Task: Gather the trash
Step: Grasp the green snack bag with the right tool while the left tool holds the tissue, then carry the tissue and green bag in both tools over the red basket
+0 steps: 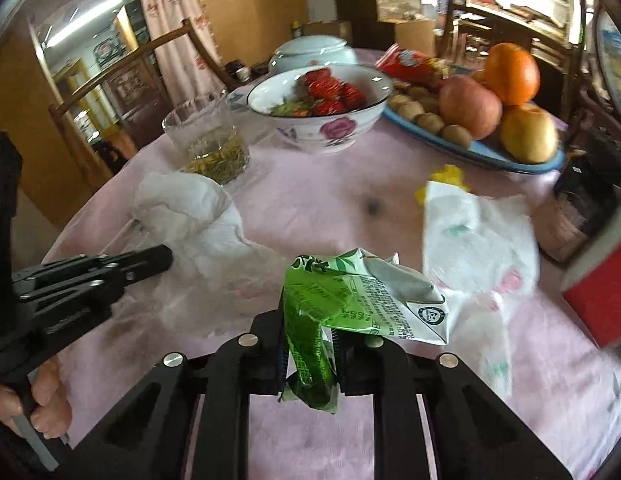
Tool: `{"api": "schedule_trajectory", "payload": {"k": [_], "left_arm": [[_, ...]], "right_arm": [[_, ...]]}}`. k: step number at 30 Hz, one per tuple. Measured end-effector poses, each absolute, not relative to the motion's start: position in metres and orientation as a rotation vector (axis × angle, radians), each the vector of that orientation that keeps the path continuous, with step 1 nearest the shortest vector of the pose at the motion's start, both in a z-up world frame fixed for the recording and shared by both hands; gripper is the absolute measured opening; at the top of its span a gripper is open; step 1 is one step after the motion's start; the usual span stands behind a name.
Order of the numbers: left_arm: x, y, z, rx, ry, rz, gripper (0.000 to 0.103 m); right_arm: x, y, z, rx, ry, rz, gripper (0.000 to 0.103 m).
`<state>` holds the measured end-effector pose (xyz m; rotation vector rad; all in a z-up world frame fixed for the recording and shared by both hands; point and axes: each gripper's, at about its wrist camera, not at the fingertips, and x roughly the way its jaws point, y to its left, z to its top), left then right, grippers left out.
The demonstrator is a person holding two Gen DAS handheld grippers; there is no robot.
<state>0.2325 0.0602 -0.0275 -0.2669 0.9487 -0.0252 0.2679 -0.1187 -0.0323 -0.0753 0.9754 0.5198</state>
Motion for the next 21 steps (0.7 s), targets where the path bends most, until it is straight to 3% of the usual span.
{"api": "schedule_trajectory", "payload": {"k": [15, 21], "left_arm": [[0.209, 0.035, -0.012, -0.254, 0.903, -0.189, 0.005], [0.146, 0.038, 0.002, -0.166, 0.849, -0.185, 0.005]], "right_arm": [[0.124, -0.195, 0.008, 0.104, 0.774, 0.215, 0.019], [0.095, -0.197, 0.007, 0.122, 0.766, 0.233, 0.019]]}}
